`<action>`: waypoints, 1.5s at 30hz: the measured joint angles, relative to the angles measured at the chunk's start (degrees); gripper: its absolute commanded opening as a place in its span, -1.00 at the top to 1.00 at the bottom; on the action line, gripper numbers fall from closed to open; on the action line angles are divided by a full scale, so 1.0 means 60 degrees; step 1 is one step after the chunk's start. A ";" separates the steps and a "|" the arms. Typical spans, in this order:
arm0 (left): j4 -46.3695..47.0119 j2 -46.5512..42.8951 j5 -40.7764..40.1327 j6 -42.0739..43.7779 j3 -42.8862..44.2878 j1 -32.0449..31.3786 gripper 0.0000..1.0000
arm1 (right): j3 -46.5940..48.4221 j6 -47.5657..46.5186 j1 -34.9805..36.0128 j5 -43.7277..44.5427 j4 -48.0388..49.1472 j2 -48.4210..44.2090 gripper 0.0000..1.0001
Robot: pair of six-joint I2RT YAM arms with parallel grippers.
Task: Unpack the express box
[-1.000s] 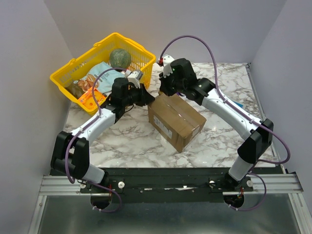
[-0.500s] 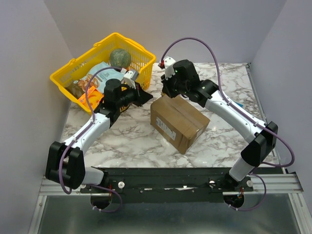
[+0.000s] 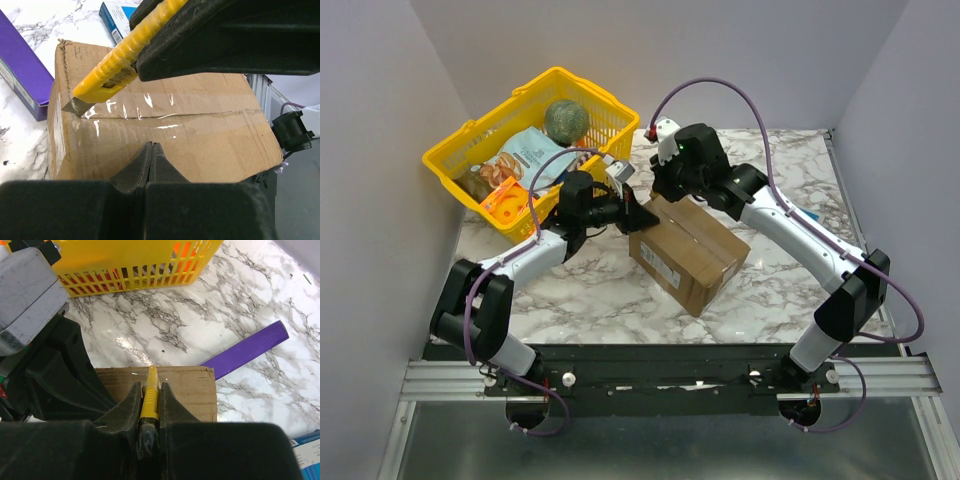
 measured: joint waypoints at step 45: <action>0.0047 0.0033 -0.0612 0.0222 -0.0029 -0.0229 1.00 | -0.0987 0.0925 0.0583 0.1446 -0.0073 -0.0823 0.99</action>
